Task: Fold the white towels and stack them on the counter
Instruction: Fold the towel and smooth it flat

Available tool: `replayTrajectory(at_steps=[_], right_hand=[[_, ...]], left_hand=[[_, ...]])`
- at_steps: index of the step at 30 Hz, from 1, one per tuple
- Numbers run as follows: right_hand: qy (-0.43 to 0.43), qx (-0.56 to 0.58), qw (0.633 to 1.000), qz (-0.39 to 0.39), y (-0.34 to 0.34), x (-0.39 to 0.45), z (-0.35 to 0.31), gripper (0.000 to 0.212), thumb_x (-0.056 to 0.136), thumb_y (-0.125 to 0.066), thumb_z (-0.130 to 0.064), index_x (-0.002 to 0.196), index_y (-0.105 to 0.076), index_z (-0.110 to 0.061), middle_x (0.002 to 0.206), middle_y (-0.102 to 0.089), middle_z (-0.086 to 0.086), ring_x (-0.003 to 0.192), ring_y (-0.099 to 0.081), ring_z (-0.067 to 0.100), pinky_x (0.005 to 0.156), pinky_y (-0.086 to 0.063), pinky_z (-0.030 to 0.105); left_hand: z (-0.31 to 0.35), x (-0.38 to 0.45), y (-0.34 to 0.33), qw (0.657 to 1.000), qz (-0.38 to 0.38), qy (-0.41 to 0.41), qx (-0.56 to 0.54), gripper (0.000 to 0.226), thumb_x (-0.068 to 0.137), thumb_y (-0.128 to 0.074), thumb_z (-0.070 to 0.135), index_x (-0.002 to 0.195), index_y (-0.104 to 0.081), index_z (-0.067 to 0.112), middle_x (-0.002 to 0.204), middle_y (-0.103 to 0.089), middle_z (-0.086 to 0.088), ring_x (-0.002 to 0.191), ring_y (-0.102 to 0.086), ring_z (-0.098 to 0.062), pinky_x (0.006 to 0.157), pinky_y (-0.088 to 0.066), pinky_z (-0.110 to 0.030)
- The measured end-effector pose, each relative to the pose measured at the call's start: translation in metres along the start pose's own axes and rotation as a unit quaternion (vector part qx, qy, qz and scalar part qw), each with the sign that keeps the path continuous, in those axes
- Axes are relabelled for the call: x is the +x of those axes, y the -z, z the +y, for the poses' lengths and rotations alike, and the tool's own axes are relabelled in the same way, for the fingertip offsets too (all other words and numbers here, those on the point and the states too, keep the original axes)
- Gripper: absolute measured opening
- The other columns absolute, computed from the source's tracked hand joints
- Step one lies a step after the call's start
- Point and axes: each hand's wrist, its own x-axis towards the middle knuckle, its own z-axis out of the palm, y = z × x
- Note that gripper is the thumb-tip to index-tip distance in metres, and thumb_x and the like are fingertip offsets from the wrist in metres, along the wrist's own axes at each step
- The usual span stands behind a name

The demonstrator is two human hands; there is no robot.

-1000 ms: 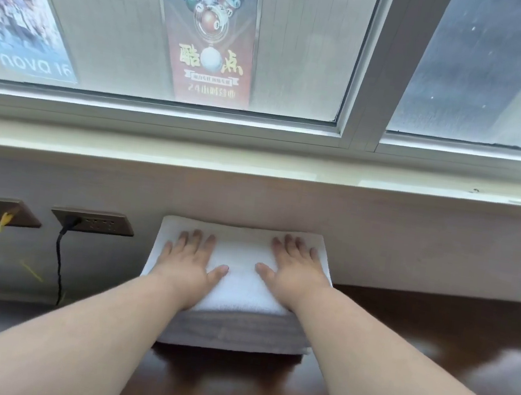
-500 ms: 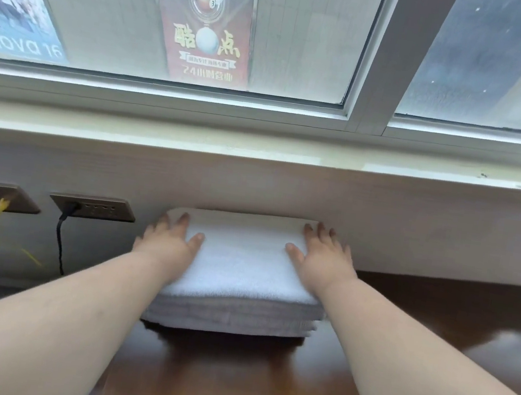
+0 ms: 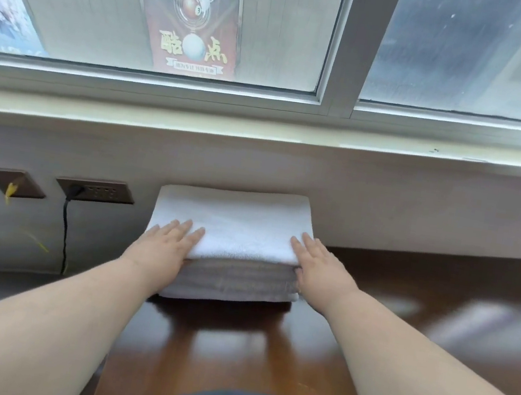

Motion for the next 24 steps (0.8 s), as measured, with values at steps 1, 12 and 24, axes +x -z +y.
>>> replayTrajectory(at_steps=[1,12,24], right_hand=[[-0.025,0.011,1.000,0.000,0.003,-0.002,0.000,0.061,0.104,-0.034,-0.026,0.159,-0.007,-0.026,0.167,-0.002,0.000,0.153,-0.005,0.020,0.121,-0.018,0.038],[-0.085,-0.028,0.996,0.018,0.059,-0.085,0.050,0.061,0.104,-0.037,-0.039,0.157,-0.018,-0.018,0.165,-0.014,0.002,0.152,-0.007,0.024,0.120,-0.020,0.047],[-0.042,0.007,0.997,0.063,0.115,-0.258,0.137,0.059,0.101,-0.043,-0.048,0.153,-0.032,-0.023,0.159,-0.031,-0.003,0.152,-0.009,0.026,0.118,-0.022,0.044]], left_hand=[[0.000,-0.004,0.003,1.000,-0.007,0.025,0.004,0.079,0.095,-0.038,0.009,0.156,0.008,0.029,0.165,0.001,-0.001,0.150,-0.004,-0.022,0.120,-0.013,-0.039],[0.047,-0.090,0.065,0.989,0.005,0.144,0.029,0.076,0.097,-0.047,0.048,0.156,-0.008,0.023,0.158,-0.024,-0.004,0.143,-0.025,-0.022,0.114,-0.027,-0.039],[0.235,-0.232,0.125,0.974,0.131,0.176,-0.060,0.068,0.096,-0.046,0.050,0.153,-0.022,0.023,0.158,-0.028,-0.001,0.142,-0.030,-0.023,0.113,-0.031,-0.039]])
